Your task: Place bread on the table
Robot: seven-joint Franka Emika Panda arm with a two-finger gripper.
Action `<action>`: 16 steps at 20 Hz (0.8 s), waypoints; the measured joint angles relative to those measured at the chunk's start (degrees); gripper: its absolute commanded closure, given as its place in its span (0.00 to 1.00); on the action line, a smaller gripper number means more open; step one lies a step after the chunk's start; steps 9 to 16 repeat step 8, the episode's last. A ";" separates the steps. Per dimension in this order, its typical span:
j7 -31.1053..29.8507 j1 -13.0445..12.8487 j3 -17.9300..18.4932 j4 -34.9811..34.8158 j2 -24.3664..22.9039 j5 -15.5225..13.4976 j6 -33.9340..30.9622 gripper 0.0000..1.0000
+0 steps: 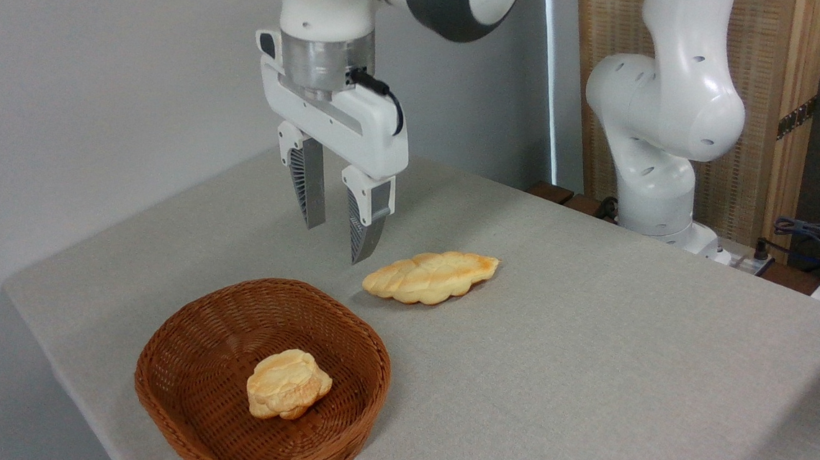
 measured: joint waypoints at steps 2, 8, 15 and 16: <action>0.01 1.20 0.07 1.23 0.40 1.24 0.00 0.00; 1.94 3.79 0.08 4.30 3.37 3.62 0.00 0.00; 1.94 3.79 0.08 4.30 3.37 3.62 0.00 0.00; 1.94 3.79 0.08 4.30 3.37 3.62 0.00 0.00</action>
